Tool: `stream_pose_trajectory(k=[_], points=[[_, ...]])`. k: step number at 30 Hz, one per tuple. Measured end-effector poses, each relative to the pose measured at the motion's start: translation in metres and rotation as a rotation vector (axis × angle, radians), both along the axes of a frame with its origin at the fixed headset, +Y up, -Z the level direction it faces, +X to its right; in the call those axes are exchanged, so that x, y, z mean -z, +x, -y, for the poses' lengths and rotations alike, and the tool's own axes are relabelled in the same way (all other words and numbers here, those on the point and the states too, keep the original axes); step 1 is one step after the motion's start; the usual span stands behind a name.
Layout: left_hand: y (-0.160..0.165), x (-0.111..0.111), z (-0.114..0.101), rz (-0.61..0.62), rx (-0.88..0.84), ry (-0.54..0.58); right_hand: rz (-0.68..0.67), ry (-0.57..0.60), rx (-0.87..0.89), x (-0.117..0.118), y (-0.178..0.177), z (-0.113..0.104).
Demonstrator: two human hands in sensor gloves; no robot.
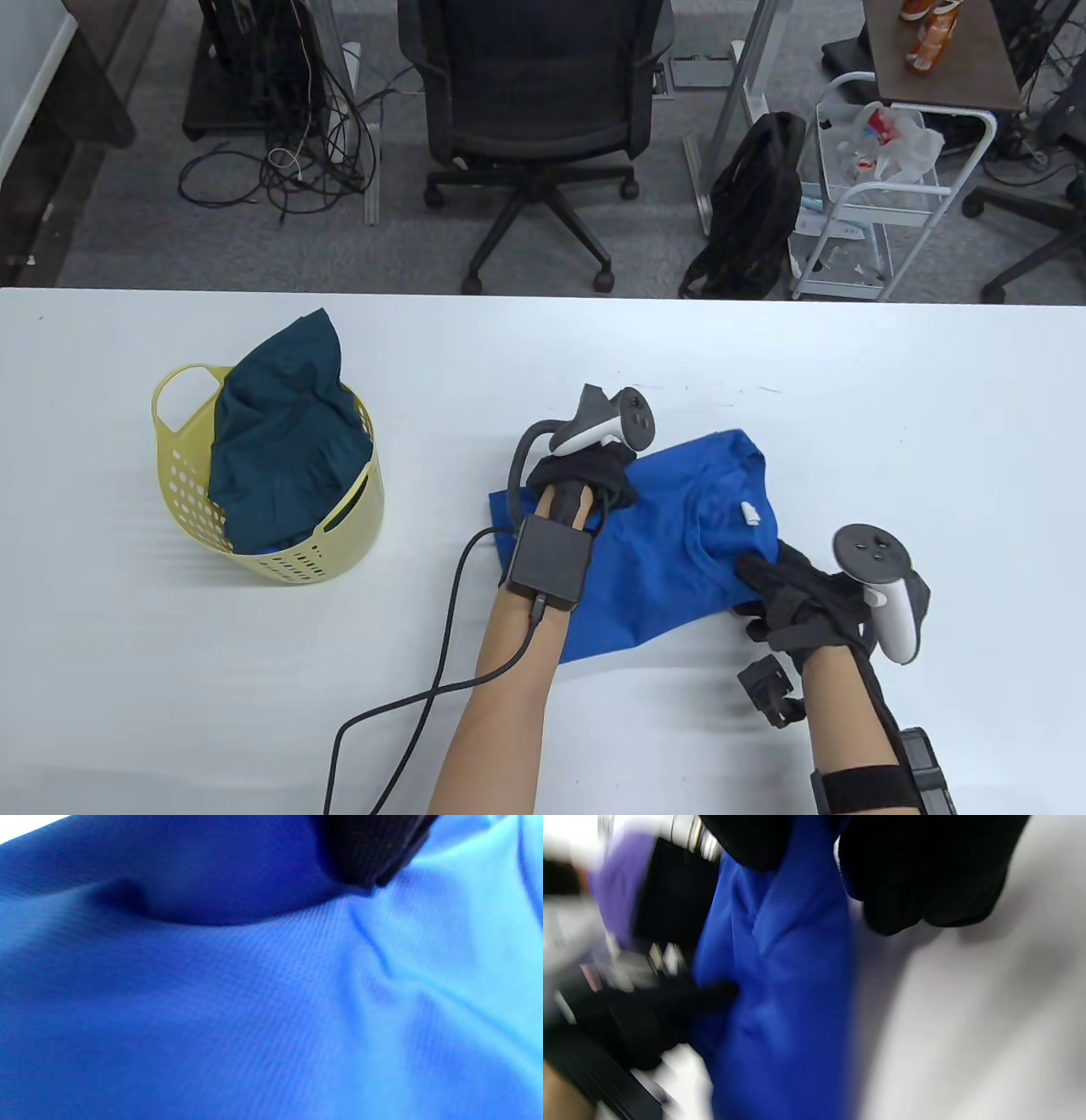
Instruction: Fold and stack clothes and towels from laundry basket
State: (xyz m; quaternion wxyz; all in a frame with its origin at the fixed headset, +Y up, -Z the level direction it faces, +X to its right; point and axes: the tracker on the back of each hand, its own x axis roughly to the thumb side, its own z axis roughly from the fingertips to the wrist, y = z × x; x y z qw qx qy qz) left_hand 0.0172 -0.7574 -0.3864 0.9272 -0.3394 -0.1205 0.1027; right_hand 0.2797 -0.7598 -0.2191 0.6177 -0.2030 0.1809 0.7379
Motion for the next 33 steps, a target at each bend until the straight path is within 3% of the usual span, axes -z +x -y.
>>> stream_pose_trajectory(k=[2,3,6,9,12,14,19,22,23,30,33], points=[[-0.009,-0.002,0.004,-0.065,-0.041,-0.011,0.147,0.032,0.159,-0.005,0.004,0.015],[-0.013,-0.003,0.005,-0.081,-0.064,0.009,0.148,0.048,0.193,-0.006,0.004,0.021],[-0.022,-0.006,0.007,-0.055,-0.174,-0.003,0.015,0.134,0.191,-0.006,-0.004,0.036],[-0.024,-0.007,0.008,0.007,-0.163,-0.081,-0.101,0.216,0.089,-0.003,-0.016,0.034],[-0.020,-0.009,0.009,0.077,-0.081,-0.092,-0.283,0.160,0.017,0.002,-0.028,0.029],[-0.018,-0.010,0.011,0.112,-0.035,-0.083,-0.332,0.086,-0.093,0.007,-0.037,0.028],[-0.017,-0.014,0.015,0.169,0.015,0.003,-0.224,0.136,-0.270,0.011,-0.057,0.026],[-0.020,-0.018,0.018,0.168,-0.001,0.031,0.004,0.271,-0.246,0.008,-0.056,0.026],[-0.021,-0.018,0.019,0.168,-0.010,0.037,0.027,0.266,-0.230,0.008,-0.055,0.027],[-0.021,-0.015,0.020,0.157,-0.018,0.021,-0.067,0.116,-0.367,0.017,-0.078,0.043],[-0.023,-0.018,0.021,0.165,-0.035,0.053,-0.100,0.145,-0.412,0.021,-0.081,0.041]])
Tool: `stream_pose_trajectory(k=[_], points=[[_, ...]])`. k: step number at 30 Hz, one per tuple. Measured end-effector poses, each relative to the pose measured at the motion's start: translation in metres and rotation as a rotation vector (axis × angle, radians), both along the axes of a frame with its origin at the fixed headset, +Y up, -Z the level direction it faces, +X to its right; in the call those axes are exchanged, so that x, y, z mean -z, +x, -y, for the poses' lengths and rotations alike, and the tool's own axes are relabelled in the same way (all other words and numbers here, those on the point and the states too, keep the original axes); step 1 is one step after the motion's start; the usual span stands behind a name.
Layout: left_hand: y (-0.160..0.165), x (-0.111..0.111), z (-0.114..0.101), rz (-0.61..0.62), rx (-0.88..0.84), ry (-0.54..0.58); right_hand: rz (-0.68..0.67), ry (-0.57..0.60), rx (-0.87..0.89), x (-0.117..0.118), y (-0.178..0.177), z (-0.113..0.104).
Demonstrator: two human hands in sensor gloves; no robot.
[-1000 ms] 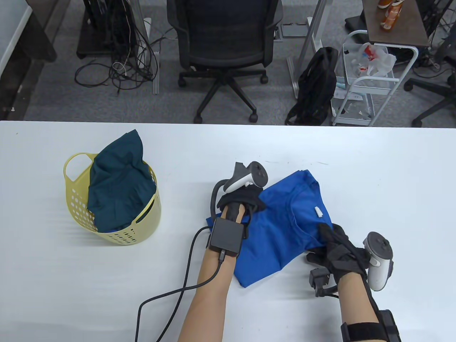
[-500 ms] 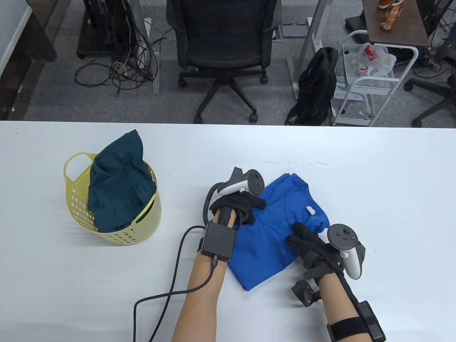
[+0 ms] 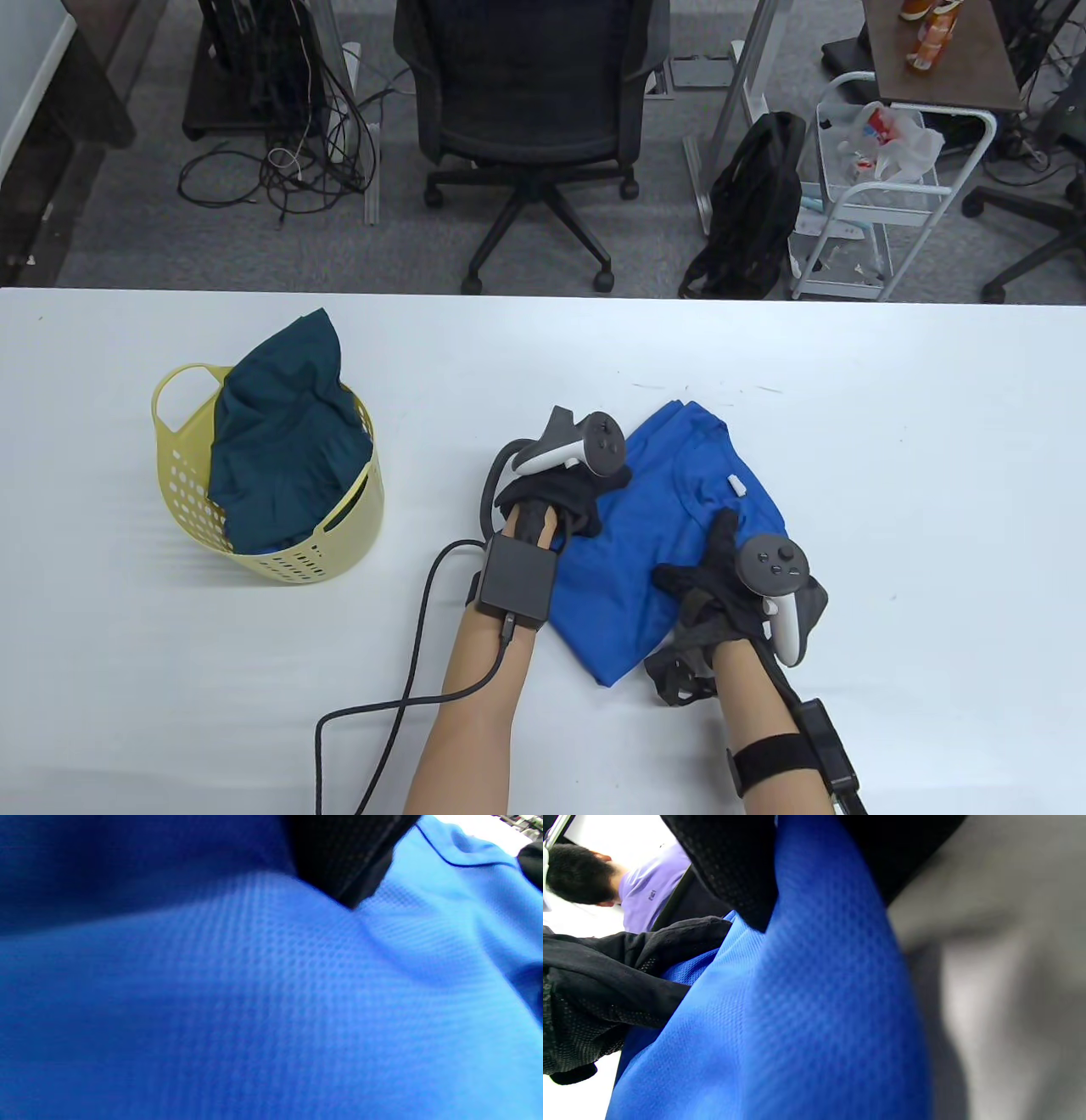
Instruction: Fold and stack clothes and towels from laundry basket
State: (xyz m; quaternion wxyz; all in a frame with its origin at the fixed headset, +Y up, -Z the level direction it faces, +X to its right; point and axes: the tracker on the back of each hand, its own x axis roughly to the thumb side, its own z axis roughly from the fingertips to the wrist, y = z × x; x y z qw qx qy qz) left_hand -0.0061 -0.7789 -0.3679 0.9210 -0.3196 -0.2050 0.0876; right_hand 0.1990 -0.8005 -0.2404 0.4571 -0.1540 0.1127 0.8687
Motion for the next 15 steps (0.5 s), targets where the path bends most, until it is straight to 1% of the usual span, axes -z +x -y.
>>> stream_pose_trajectory(k=[2,3,5,7,8,9,10,11,12,13,14,15], points=[[-0.005,-0.004,0.001,-0.024,-0.051,0.016,-0.042,0.010,-0.011,0.004,0.006,-0.003],[-0.007,-0.005,0.002,-0.034,-0.076,0.004,-0.062,0.004,-0.015,0.006,0.008,-0.004],[-0.010,-0.012,0.002,-0.042,-0.165,0.013,-0.144,-0.006,-0.049,0.017,0.016,-0.015],[-0.005,-0.016,-0.001,-0.051,-0.267,0.045,-0.217,-0.002,-0.132,0.034,0.024,-0.037],[0.003,-0.016,-0.007,-0.062,-0.346,0.076,-0.238,0.022,-0.235,0.046,0.030,-0.057],[0.015,-0.014,-0.015,-0.106,-0.430,0.112,-0.234,0.047,-0.381,0.060,0.039,-0.077],[0.028,-0.010,-0.023,-0.160,-0.486,0.131,-0.216,0.049,-0.544,0.075,0.051,-0.097],[0.042,-0.002,-0.028,-0.177,-0.514,0.046,-0.139,0.006,-0.709,0.091,0.068,-0.119],[0.053,0.004,-0.031,-0.171,-0.523,-0.078,-0.064,-0.040,-0.809,0.102,0.086,-0.134],[0.062,0.008,-0.035,-0.197,-0.490,-0.175,0.003,-0.091,-0.851,0.108,0.104,-0.145],[0.065,0.009,-0.040,-0.216,-0.468,-0.129,0.133,-0.153,-0.833,0.109,0.121,-0.152],[0.065,0.009,-0.042,-0.223,-0.458,-0.059,0.181,-0.156,-0.806,0.108,0.127,-0.154]])
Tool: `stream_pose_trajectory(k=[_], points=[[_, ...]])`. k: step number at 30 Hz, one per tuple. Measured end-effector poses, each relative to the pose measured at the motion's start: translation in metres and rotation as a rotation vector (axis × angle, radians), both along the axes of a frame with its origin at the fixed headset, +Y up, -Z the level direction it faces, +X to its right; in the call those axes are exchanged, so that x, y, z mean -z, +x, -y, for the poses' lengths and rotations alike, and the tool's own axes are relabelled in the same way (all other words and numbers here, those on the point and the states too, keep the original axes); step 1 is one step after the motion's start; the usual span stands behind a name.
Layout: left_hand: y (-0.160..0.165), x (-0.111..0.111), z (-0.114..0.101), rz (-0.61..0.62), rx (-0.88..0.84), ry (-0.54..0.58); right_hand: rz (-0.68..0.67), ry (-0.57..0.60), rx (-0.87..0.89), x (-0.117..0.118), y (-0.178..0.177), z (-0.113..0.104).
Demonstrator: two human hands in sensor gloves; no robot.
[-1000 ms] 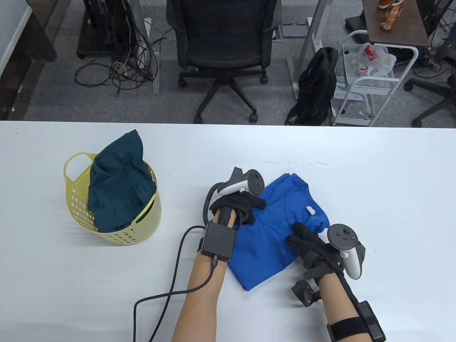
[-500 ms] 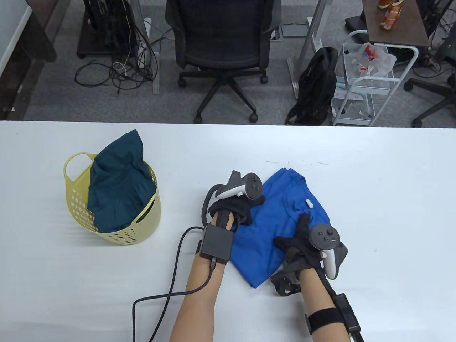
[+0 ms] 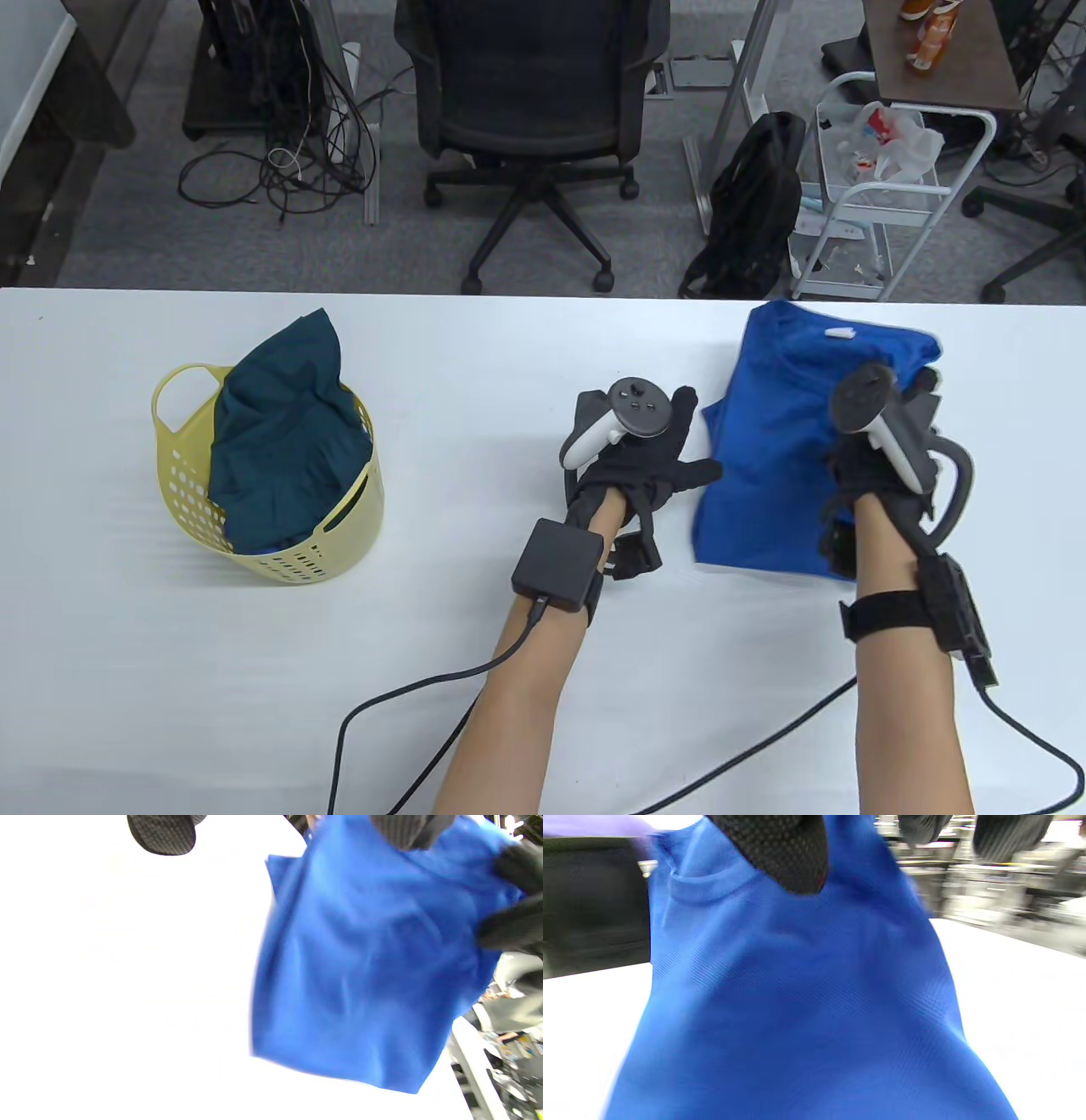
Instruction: Fold and stack clothes and towels from laundry basket
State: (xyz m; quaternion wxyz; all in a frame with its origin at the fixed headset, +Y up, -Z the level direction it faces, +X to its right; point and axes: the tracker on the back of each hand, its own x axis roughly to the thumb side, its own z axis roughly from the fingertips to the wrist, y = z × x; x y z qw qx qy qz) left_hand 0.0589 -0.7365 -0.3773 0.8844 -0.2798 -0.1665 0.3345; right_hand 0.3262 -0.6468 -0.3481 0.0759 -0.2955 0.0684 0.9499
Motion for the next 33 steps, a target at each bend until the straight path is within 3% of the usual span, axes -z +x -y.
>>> stream_pose_trajectory(k=[2,4,8,12,18,22,25,27,29,33], points=[[-0.008,-0.007,-0.004,-0.035,0.071,0.156,-0.056,0.065,0.116,-0.008,0.005,0.007],[-0.021,-0.020,-0.008,0.036,0.130,0.256,-0.251,0.048,0.198,-0.021,-0.009,0.020],[-0.047,-0.059,-0.017,0.111,0.203,0.349,-0.542,0.093,0.167,-0.058,-0.057,0.051],[-0.080,-0.104,-0.028,0.154,0.297,0.388,-0.744,0.011,0.220,-0.097,-0.099,0.072],[-0.130,-0.160,-0.060,0.077,0.441,0.504,-0.826,0.064,0.334,-0.139,-0.128,0.072],[-0.179,-0.182,-0.106,-0.138,0.542,0.648,-0.817,0.128,0.348,-0.151,-0.134,0.074],[-0.222,-0.182,-0.139,-0.386,0.610,0.742,-0.822,0.127,0.357,-0.153,-0.137,0.081],[-0.249,-0.172,-0.155,-0.534,0.605,0.746,-0.824,0.113,0.341,-0.153,-0.137,0.084],[-0.274,-0.153,-0.167,-0.668,0.611,0.672,-0.827,0.112,0.344,-0.152,-0.138,0.087],[-0.305,-0.107,-0.173,-0.737,0.715,0.411,-0.835,0.096,0.368,-0.151,-0.140,0.095]])
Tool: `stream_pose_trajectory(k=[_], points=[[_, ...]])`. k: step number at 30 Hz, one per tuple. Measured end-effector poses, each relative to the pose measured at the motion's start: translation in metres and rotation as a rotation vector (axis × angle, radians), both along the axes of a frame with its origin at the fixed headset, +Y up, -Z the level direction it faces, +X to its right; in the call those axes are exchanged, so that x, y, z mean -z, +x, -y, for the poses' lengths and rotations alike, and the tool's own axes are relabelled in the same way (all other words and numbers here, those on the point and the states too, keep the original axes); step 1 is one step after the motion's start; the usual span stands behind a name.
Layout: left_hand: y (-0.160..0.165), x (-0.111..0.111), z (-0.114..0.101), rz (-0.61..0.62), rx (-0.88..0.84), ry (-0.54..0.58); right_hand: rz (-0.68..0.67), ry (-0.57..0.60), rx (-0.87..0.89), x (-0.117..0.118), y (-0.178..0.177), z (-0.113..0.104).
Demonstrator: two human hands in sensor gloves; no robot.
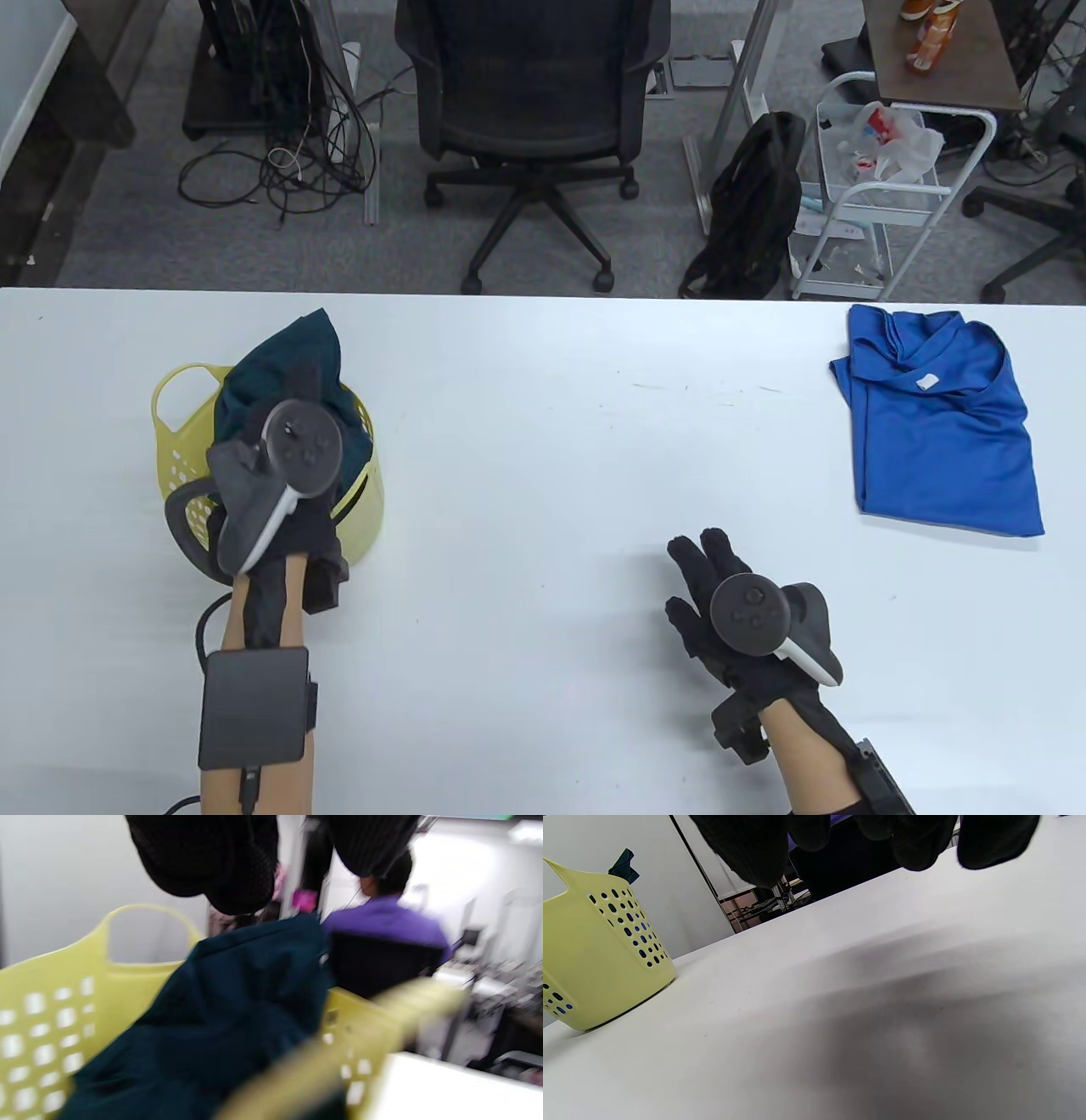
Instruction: Fold and stack clothes and towels from laundry basket
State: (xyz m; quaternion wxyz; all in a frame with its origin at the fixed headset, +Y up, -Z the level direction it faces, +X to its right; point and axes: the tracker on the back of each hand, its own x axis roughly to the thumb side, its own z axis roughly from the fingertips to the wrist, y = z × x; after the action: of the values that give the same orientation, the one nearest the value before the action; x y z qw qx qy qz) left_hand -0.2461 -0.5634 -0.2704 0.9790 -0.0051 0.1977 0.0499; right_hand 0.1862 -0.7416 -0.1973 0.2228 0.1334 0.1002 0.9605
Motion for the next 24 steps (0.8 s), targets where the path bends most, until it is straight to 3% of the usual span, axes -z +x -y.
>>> stream_pose_trajectory(k=[3,8,10,12,15,18,20,23,24], points=[[-0.014,0.037,0.007,-0.019,0.011,-0.170,-0.003,-0.005,-0.004,0.001,0.000,0.004],[-0.018,0.080,0.030,-0.055,0.115,-0.229,0.004,-0.026,0.024,0.005,0.002,0.010],[-0.016,0.089,0.039,-0.102,0.152,-0.282,0.009,-0.036,0.032,0.006,0.003,0.013],[-0.014,0.095,0.047,-0.117,0.161,-0.262,0.013,-0.043,0.040,0.008,0.004,0.016],[-0.012,0.093,0.050,-0.135,0.215,-0.044,0.012,-0.044,0.045,0.009,0.005,0.017],[-0.012,0.084,0.041,-0.096,0.185,0.016,0.019,-0.030,0.042,0.008,0.006,0.015],[-0.012,0.071,0.027,-0.045,0.093,0.132,0.019,-0.022,0.047,0.008,0.006,0.014],[-0.013,0.043,0.000,0.021,-0.217,0.438,0.019,-0.018,0.063,0.008,0.006,0.013],[-0.014,0.038,-0.009,0.058,-0.217,0.468,0.016,-0.017,0.066,0.008,0.005,0.014]])
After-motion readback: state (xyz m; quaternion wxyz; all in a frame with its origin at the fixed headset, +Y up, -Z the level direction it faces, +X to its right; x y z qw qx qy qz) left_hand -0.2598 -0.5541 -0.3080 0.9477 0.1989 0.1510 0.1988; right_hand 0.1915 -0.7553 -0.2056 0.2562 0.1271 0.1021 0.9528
